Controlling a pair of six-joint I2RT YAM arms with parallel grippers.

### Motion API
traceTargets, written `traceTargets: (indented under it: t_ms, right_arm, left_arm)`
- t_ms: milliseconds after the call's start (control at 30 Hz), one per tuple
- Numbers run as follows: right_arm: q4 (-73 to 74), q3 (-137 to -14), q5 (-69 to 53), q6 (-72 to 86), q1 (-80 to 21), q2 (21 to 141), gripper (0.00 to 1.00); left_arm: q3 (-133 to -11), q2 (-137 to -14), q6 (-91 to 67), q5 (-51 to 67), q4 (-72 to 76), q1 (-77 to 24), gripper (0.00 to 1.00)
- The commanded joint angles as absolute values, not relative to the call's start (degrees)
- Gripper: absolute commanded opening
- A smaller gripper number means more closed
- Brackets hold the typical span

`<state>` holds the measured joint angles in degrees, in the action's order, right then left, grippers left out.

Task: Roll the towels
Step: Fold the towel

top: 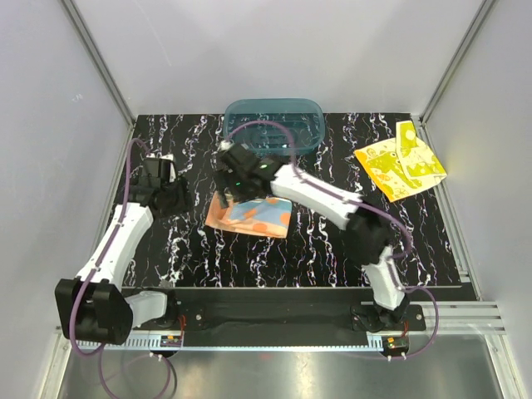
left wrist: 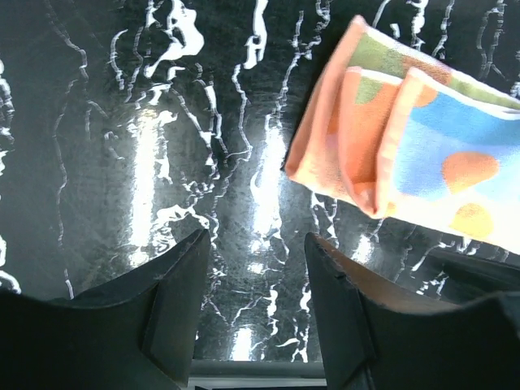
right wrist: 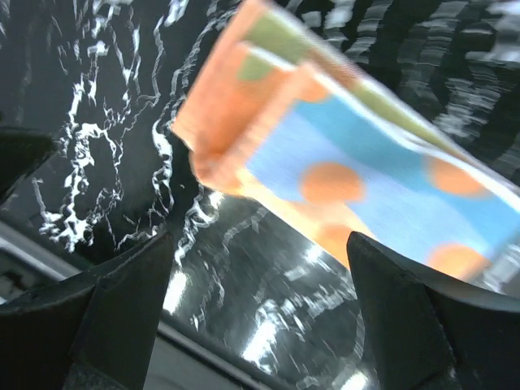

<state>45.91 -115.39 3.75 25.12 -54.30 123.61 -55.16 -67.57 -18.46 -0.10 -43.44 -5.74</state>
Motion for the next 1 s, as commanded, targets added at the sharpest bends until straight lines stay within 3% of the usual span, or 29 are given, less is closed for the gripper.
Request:
traceTargets:
  t_ms: [0,200,333,500,833,900,933,967]
  right_arm:
    - [43.8,-106.5,4.7,27.1,-49.1,108.9,0.95]
    - [38.5,-79.4,-1.9,32.8,-40.6,95.3,0.9]
    - [34.8,-68.6,-6.7,34.2,-37.4,93.9,0.86]
    - [30.0,-65.5,-12.8,34.5,-36.1,97.1,0.82]
    - [23.8,-67.2,-17.7,35.2,-36.1,107.1,0.74]
    - [22.8,-66.9,-17.8,35.2,-36.1,108.0,0.68]
    - [22.2,-66.7,-17.8,35.3,-36.1,108.9,0.59]
    - [21.9,-66.6,-17.9,35.2,-36.1,109.2,0.59]
  left_arm:
    - [-59.4,-69.3,-18.9,4.1,-40.6,-7.9,0.55]
    - [-63.5,-77.5,-18.6,3.8,-39.0,-15.8,0.55]
    - [-65.4,-83.8,-18.3,6.6,-37.5,-17.6,0.65]
    - [-67.9,-91.7,-18.7,7.8,-36.8,-19.6,0.66]
    - [-65.1,-95.4,-20.2,5.4,-35.4,-20.7,0.65]
    - [-64.6,-95.5,-20.6,5.0,-35.2,-20.7,0.61]
    - [-64.2,-96.0,-20.7,4.7,-35.0,-20.7,0.58]
    - [-64.0,-96.2,-20.9,4.7,-35.0,-20.7,0.56]
